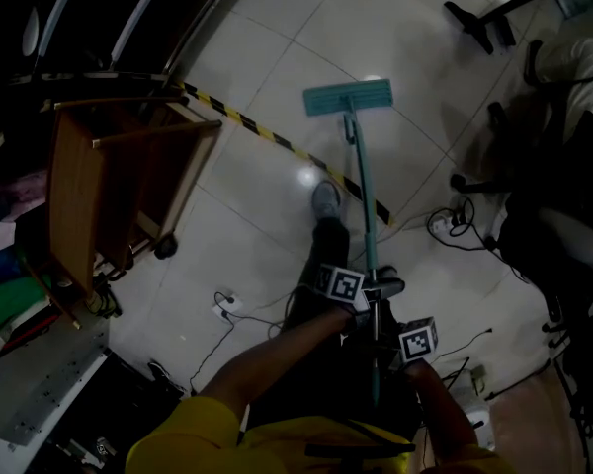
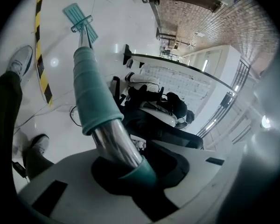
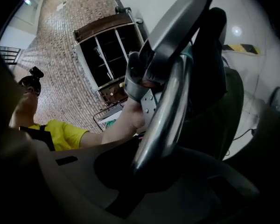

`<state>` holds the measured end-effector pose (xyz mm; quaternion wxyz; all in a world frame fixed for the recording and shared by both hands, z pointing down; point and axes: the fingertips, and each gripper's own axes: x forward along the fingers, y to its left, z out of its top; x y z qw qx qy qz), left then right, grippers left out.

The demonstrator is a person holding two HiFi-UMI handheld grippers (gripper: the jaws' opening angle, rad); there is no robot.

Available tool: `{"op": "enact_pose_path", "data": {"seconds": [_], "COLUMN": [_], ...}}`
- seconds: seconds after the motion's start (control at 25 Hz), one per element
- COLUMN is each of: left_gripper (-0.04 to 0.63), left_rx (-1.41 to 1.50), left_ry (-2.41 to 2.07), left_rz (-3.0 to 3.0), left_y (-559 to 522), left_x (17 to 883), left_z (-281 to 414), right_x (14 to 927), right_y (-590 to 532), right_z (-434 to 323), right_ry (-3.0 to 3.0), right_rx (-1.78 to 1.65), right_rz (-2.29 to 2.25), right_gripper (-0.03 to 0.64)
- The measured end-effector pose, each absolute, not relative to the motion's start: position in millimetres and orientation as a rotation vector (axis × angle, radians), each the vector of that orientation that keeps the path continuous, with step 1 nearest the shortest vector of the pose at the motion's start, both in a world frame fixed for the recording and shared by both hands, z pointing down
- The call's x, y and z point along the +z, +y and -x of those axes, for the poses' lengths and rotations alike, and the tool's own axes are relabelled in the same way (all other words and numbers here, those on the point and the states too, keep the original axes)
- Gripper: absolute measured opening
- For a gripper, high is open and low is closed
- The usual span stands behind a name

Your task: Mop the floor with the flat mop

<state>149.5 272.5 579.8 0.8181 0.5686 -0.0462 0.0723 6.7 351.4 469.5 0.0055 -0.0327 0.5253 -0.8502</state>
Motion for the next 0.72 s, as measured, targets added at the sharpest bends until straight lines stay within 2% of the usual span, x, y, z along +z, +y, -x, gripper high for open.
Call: {"op": "enact_pose_path", "data": {"seconds": [0.12,0.28,0.52,0.72], "left_gripper": [0.095,0.095,0.095,0.084], "left_rx": [0.07,-0.025,0.119,0.174], "left_ry": [-0.098,-0.069,-0.059,-0.14], "left_rz": [-1.284,-1.241,-1.357,-1.388], "left_y": [248.2,160.1,40.4,34.7], "left_x": [594.1,621.2,675.4,679.9], "left_z": [-159.8,-171.8,-174.0,-162.5], "right_x": [492.6,539.7,597.4,580.0], "right_y": [336.2,253.0,136.2,132.0], "right_z": [-14.6,-25.6,-30.8,-20.8], "right_ry": [1.754,1.925,2.03,1.818], "right_rx": [-2.609,-2.507,-2.482,-2.483], "right_rz": [0.102,0.092,0.1,0.064], "right_gripper": [0.034,0.043,0.04,0.023]}}
